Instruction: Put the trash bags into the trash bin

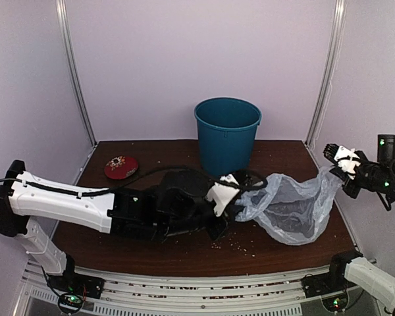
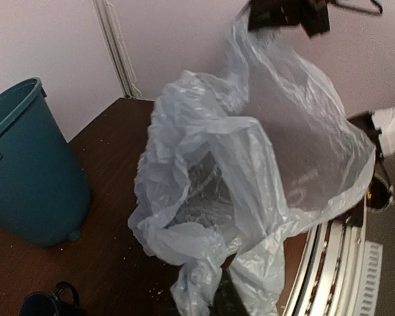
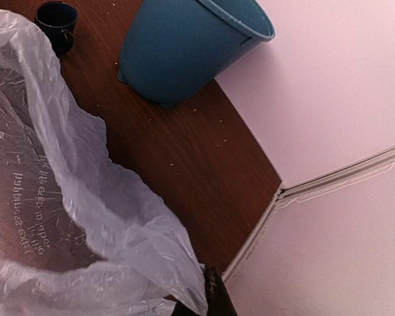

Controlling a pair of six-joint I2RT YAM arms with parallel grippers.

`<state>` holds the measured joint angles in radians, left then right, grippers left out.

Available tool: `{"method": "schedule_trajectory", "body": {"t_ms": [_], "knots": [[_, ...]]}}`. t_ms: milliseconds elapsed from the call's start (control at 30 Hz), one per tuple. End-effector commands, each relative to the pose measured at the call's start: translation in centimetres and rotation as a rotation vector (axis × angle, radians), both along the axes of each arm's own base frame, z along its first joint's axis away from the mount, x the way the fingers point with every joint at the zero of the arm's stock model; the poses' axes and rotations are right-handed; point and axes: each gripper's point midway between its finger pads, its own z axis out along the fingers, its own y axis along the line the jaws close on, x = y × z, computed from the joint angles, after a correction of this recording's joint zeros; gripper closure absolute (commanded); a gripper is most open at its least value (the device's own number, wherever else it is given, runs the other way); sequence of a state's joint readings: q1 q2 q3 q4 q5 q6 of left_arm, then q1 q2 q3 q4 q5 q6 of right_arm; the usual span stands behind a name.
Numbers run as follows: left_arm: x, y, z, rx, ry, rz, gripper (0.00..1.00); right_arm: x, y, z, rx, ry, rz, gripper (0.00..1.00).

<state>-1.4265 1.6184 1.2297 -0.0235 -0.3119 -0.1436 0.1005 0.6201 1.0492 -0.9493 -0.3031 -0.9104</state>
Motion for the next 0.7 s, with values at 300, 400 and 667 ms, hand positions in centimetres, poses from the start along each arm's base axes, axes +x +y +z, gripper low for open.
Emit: {"method": "schedule_trajectory", "body": {"t_ms": [300,400,667], "knots": [[0.3,6.7,2.3,-0.066,0.070,0.097,0.33,4.4,2.4,-1.4,0.537,0.014,-0.122,1.00],[-0.3,8.5,2.7,-0.042,0.009,0.100,0.33,4.4,3.1,-1.2,0.627,0.008,-0.102,1.00],[-8.9,4.9,-1.7,0.226,-0.217,-0.131,0.38,3.0,3.8,-1.2,0.692,-0.030,-0.041,1.00]]}}
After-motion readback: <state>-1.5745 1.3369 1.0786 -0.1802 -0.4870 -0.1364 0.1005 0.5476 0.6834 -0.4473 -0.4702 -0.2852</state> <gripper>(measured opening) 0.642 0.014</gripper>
